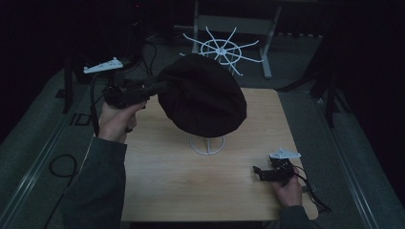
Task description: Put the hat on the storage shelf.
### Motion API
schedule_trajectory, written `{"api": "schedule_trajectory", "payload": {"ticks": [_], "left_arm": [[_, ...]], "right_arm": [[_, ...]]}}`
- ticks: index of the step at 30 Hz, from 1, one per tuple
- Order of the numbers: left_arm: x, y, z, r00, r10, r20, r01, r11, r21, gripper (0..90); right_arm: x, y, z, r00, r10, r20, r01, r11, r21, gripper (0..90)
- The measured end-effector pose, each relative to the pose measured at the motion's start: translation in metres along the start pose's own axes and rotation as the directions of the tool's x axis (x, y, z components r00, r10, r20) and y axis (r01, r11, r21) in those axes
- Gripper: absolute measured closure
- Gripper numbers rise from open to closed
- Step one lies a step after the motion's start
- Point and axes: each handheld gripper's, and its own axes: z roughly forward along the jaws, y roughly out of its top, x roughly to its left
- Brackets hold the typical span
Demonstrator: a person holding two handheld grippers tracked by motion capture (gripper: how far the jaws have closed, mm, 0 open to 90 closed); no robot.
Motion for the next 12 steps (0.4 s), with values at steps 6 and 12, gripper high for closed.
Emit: {"api": "schedule_trajectory", "payload": {"ticks": [6, 12], "left_arm": [[0.003, -0.002, -0.012, 0.9995, 0.008, -0.032, -0.008, 1.0000, -0.003, 42.2], [0.009, -0.010, -0.027, 0.9983, -0.003, -0.058, 0.003, 1.0000, -0.001, 42.2]], "right_arm": [[0.000, 0.000, 0.000, 1.0000, -0.001, -0.001, 0.001, 1.000, 0.000, 12.2], [0.000, 0.000, 0.000, 1.0000, 0.000, -0.001, 0.000, 1.000, 0.000, 12.2]]}}
